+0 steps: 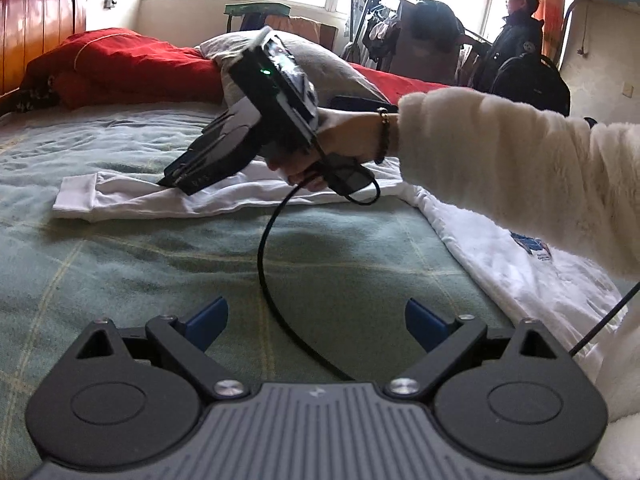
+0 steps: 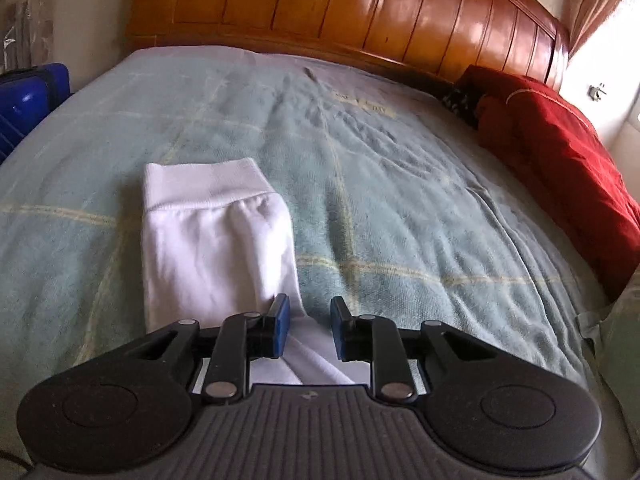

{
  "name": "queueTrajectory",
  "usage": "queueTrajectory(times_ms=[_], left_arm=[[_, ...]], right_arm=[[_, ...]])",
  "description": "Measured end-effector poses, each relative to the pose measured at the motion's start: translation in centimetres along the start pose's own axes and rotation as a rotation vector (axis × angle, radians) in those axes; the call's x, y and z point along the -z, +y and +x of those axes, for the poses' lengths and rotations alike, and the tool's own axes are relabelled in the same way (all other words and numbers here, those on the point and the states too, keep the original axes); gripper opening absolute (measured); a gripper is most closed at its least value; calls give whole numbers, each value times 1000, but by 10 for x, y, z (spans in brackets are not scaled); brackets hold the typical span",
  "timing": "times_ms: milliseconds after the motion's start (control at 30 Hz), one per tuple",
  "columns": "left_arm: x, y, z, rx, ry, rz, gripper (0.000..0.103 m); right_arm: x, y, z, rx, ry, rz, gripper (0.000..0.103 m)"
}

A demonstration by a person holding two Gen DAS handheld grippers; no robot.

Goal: Fold clothes
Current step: 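Hold the sleeve edge with the right gripper and smooth it flat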

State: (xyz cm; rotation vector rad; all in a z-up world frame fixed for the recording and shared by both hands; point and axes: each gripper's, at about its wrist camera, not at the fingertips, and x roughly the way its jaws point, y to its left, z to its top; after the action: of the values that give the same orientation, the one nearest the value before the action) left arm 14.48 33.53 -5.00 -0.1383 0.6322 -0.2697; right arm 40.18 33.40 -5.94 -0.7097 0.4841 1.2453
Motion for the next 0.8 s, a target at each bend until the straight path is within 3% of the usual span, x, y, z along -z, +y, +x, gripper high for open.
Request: queueTrajectory(times_ms=[100, 167, 233, 300, 400, 467, 600, 800], left_arm=[[1, 1, 1, 6, -1, 0, 95], [1, 0, 1, 11, -1, -1, 95], [1, 0, 1, 16, -2, -2, 95], [2, -1, 1, 20, -2, -1, 95], [1, -2, 0, 20, -2, -5, 95], [0, -3, -2, 17, -3, -6, 95], [-4, -2, -11, 4, -20, -5, 95], [-18, 9, -29, -46, -62, -38, 95]], right_arm=[[3, -1, -3, -6, 7, 10, 26], [2, -2, -2, -24, 13, 30, 12], [-1, 0, -1, -26, 14, 31, 6], [-5, 1, 0, 20, -2, 25, 4], [-14, -10, 3, 153, -59, 84, 4], [-17, -20, 9, 157, -44, 149, 4], [-14, -28, -1, 142, -28, 199, 18], [7, -38, -53, 211, 45, 187, 35]])
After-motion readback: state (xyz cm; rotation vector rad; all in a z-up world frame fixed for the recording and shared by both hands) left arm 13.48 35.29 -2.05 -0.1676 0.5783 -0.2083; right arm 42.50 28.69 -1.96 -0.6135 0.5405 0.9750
